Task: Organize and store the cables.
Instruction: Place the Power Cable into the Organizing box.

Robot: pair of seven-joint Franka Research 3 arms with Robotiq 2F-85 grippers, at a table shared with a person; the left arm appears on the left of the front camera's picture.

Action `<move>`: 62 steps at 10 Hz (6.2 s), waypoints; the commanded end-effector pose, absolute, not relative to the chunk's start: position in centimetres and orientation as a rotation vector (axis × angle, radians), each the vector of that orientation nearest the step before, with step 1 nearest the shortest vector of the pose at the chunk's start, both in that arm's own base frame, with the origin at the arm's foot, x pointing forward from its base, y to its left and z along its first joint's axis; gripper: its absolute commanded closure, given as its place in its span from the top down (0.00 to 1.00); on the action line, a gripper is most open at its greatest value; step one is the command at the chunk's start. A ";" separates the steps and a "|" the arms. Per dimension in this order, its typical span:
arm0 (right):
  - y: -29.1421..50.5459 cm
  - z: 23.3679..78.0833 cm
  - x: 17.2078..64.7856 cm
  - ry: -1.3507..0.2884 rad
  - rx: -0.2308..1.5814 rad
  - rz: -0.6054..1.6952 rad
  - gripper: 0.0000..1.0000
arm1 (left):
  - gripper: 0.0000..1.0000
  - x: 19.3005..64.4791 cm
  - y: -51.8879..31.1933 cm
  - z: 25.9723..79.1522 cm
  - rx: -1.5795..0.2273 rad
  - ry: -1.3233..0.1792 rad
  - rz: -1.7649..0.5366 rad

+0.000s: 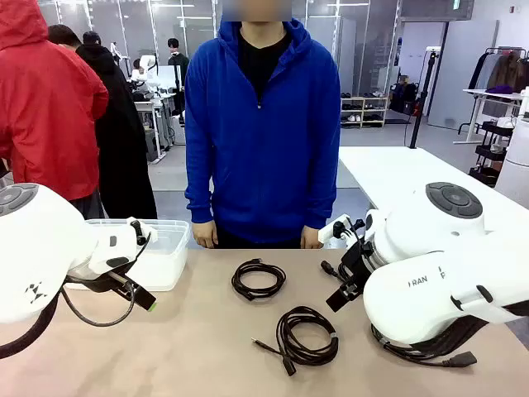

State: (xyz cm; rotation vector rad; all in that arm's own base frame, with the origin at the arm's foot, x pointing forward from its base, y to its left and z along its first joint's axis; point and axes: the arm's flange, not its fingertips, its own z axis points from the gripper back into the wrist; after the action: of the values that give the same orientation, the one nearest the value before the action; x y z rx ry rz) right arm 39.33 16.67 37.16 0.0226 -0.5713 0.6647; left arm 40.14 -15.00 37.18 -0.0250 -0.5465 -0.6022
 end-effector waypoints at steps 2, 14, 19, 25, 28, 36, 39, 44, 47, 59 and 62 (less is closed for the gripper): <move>16.7 37.2 39.3 -0.571 0.023 0.665 1.00 | 1.00 40.1 -15.0 37.2 -0.025 -0.547 -0.603; 14.9 42.4 39.2 -0.603 0.064 0.678 1.00 | 1.00 40.4 -14.1 42.4 -0.051 -0.569 -0.656; 5.2 52.6 37.1 -0.576 0.241 0.837 1.00 | 1.00 39.6 -5.8 55.0 -0.234 -0.605 -0.773; -13.5 48.5 24.7 -0.743 0.320 0.670 1.00 | 1.00 31.5 12.3 56.0 -0.494 -0.817 -0.746; -17.3 46.3 23.5 -0.795 0.377 0.576 1.00 | 1.00 32.1 13.5 53.5 -0.534 -0.822 -0.673; -19.5 51.8 25.8 -0.766 0.346 0.589 1.00 | 1.00 30.6 14.7 55.4 -0.488 -0.826 -0.702; -19.5 51.8 25.8 -0.766 0.346 0.589 1.00 | 1.00 30.6 14.7 55.4 -0.488 -0.826 -0.702; -19.5 51.8 25.8 -0.766 0.346 0.589 1.00 | 1.00 30.6 14.7 55.4 -0.488 -0.826 -0.702; -19.5 51.8 25.8 -0.766 0.346 0.589 1.00 | 1.00 30.6 14.7 55.4 -0.488 -0.826 -0.702; -19.5 51.8 25.8 -0.766 0.346 0.589 1.00 | 1.00 30.6 14.7 55.4 -0.488 -0.826 -0.702; -19.3 51.9 25.8 -0.759 0.346 0.573 1.00 | 1.00 30.6 14.7 55.4 -0.488 -0.826 -0.702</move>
State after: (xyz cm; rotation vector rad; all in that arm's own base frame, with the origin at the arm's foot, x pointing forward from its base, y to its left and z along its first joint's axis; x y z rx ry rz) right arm 25.84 -19.34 51.85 0.3460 -0.7588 0.5722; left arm 30.50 14.40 55.13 -0.4727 -0.8175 -0.6815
